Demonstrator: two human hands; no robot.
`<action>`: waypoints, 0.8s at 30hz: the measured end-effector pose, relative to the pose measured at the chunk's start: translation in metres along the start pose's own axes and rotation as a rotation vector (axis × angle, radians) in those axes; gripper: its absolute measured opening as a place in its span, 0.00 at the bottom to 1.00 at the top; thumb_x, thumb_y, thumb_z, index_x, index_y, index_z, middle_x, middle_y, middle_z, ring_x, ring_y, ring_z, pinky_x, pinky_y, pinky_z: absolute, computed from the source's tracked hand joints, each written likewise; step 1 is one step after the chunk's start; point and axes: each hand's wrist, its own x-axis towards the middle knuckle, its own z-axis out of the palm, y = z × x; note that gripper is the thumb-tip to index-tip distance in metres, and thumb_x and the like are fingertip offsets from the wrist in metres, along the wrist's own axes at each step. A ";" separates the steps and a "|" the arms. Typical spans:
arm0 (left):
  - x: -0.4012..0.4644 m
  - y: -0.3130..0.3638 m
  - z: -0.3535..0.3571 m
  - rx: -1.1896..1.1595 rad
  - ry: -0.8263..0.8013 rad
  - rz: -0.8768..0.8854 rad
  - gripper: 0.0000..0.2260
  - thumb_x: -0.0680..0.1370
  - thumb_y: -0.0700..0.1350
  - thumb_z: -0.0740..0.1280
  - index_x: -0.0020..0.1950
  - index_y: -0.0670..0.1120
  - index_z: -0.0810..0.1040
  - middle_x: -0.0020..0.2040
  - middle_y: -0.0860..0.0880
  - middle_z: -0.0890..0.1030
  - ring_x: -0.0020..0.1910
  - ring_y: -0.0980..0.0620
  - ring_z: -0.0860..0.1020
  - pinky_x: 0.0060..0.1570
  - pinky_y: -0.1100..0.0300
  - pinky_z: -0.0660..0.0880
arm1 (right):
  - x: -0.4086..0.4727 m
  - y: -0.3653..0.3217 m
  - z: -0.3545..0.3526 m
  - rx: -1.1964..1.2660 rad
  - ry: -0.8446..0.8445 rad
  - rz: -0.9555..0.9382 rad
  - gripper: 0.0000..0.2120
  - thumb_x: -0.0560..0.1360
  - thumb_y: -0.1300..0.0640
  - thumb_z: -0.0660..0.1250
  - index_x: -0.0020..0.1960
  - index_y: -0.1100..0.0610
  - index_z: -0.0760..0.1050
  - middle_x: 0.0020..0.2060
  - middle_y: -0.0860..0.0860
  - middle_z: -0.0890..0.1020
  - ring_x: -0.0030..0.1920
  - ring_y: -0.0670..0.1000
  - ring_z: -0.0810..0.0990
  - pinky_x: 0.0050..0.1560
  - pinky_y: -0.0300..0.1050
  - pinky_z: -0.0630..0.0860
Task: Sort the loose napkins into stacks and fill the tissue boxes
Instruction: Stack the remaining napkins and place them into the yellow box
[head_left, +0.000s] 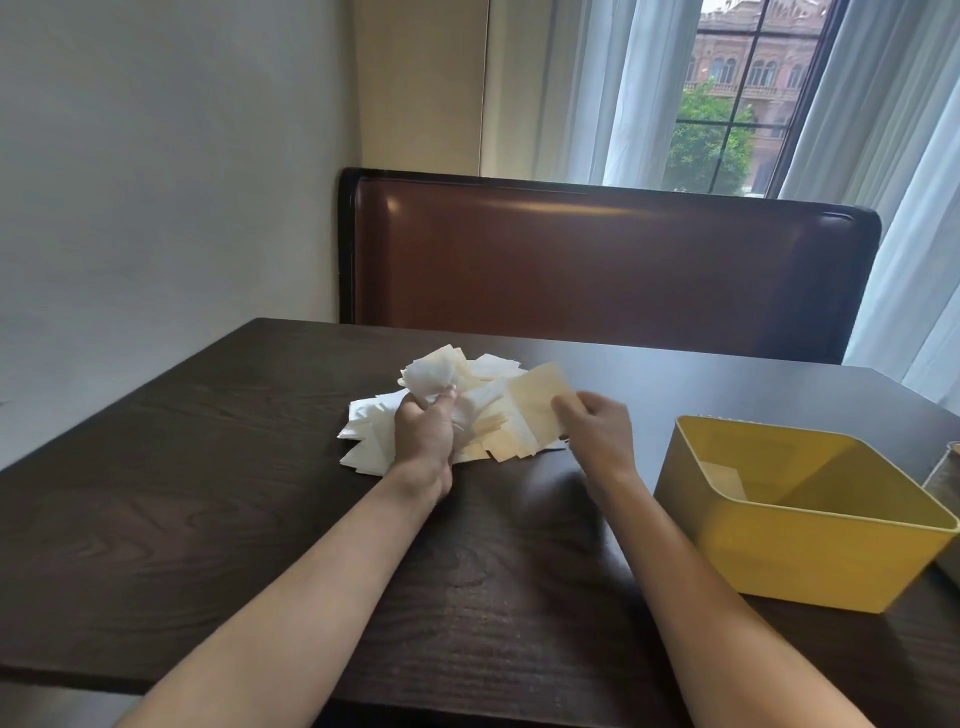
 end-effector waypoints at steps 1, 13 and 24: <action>-0.001 0.000 0.001 0.005 -0.024 -0.015 0.06 0.81 0.45 0.68 0.52 0.44 0.75 0.44 0.46 0.79 0.39 0.48 0.79 0.40 0.55 0.77 | -0.002 -0.004 0.000 0.085 0.005 0.016 0.10 0.77 0.60 0.64 0.38 0.62 0.77 0.32 0.51 0.74 0.35 0.50 0.72 0.34 0.41 0.68; -0.009 0.001 0.002 0.073 -0.057 -0.060 0.13 0.79 0.46 0.69 0.58 0.39 0.77 0.54 0.39 0.83 0.51 0.39 0.84 0.54 0.41 0.81 | 0.008 0.008 -0.004 0.081 0.058 0.262 0.14 0.74 0.60 0.69 0.59 0.62 0.80 0.52 0.54 0.81 0.50 0.54 0.78 0.40 0.43 0.76; -0.012 0.000 0.004 0.110 -0.135 -0.107 0.07 0.82 0.45 0.67 0.54 0.42 0.74 0.37 0.48 0.76 0.31 0.54 0.77 0.39 0.56 0.80 | -0.002 -0.016 -0.007 0.335 0.124 0.013 0.09 0.77 0.65 0.68 0.55 0.61 0.83 0.45 0.49 0.82 0.42 0.50 0.80 0.36 0.36 0.79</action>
